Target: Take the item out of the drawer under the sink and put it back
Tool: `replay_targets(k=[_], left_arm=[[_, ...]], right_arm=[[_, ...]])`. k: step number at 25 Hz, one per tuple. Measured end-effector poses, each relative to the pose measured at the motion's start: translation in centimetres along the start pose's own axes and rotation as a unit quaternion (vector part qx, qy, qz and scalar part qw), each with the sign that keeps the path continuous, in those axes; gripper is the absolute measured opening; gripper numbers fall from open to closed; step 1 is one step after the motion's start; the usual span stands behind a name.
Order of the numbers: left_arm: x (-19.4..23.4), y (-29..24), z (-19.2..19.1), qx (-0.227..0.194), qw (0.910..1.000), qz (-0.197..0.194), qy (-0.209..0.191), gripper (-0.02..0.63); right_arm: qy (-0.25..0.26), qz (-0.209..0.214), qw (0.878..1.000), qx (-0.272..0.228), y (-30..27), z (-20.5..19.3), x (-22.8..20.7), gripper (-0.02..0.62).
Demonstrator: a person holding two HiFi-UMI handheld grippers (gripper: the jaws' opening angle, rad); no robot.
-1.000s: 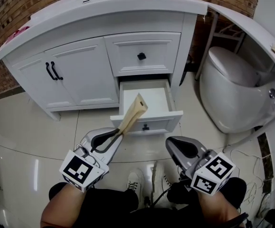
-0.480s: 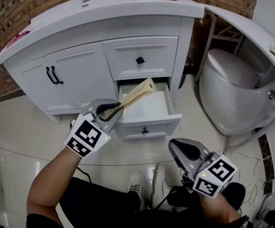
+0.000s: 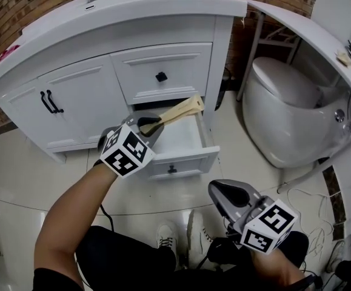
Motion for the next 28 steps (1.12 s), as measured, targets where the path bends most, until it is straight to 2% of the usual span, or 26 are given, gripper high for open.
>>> replay_targets(k=[8, 14, 21, 25, 28], left_arm=[[0.9, -7.5, -3.5, 0.085, 0.9952, -0.047, -0.017, 0.049], [1.0, -11.6, -7.1, 0.153, 0.9845, -0.070, -0.050, 0.049], [-0.1, -13.8, -9.3, 0.189, 0.9767, -0.097, -0.031, 0.048], [0.1, -14.5, -9.7, 0.192, 0.9773, -0.086, -0.029, 0.055], [0.0, -14.6, -9.5, 0.183, 0.9793, -0.087, -0.011, 0.098]], right_arm=[[-0.004, -0.003, 1.000, 0.010, -0.7, -0.4, -1.4, 0.004], [-0.013, -0.011, 1.000, 0.016, -1.0, -0.9, -2.7, 0.003], [-0.023, -0.020, 0.999, 0.022, -1.1, -1.5, -4.0, 0.003], [-0.020, -0.019, 0.999, 0.024, -1.1, -1.5, -4.0, 0.003], [-0.021, -0.020, 0.999, 0.023, -1.1, -1.3, -4.1, 0.003]])
Point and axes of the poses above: the fingertips, and each gripper's own axes: y backward along the fingers, x to its left, z out of its top, the point moved 2 cm from there along y, backward along the fingers, and after that the axes turned 1 degree about y, right-handed, at the moved point
